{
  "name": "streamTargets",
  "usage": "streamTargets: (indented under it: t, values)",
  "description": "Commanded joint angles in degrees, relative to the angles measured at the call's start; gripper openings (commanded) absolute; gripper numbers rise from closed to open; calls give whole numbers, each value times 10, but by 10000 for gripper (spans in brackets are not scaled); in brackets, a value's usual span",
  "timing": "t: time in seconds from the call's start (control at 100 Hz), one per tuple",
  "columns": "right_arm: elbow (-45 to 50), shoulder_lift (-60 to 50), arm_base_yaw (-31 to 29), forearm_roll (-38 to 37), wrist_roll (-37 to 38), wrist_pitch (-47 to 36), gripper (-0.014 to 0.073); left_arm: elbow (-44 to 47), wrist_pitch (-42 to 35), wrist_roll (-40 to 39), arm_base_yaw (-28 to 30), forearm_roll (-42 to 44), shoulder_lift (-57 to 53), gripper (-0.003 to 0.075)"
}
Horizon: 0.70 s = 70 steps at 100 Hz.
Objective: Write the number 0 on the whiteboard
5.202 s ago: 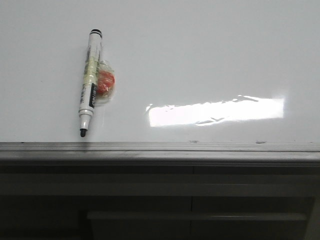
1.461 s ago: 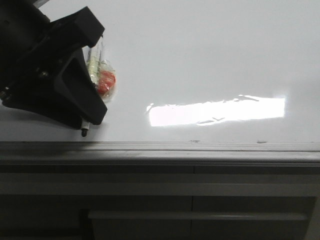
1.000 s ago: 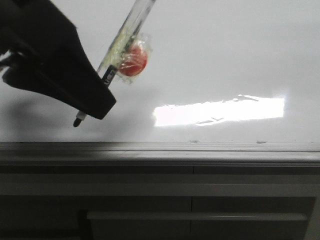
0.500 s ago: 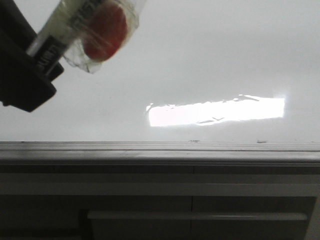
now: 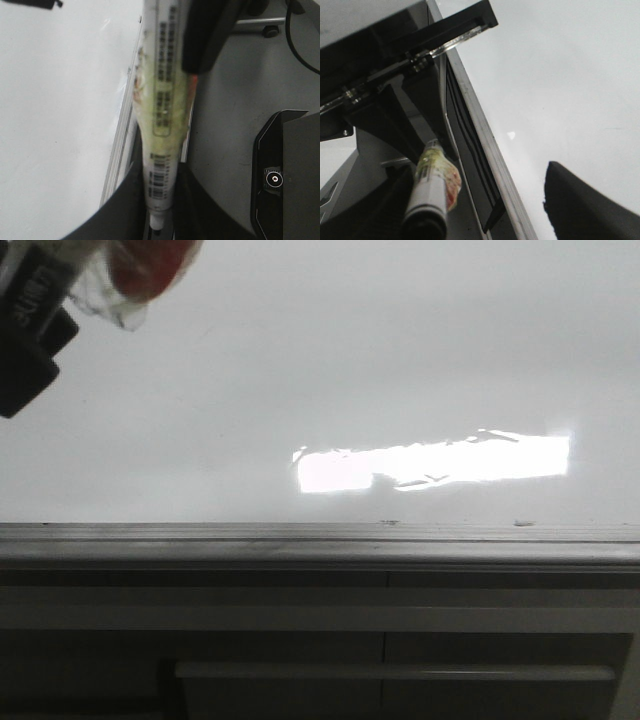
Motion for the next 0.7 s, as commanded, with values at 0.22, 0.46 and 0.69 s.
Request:
streamTargets:
  t: [0.22,0.46,0.69]
  values:
    - [-22,21,0,49,-6,-58,463,-15,-24,11,-4,-16,-7,-20]
    - [-22,28,0,69,-6,-52,463,-15,-26,12,-4,-16,-7,-20]
    - [-22,40,16,73,-6,-46,352,-15,-27,12,-4,-16,-7,-20]
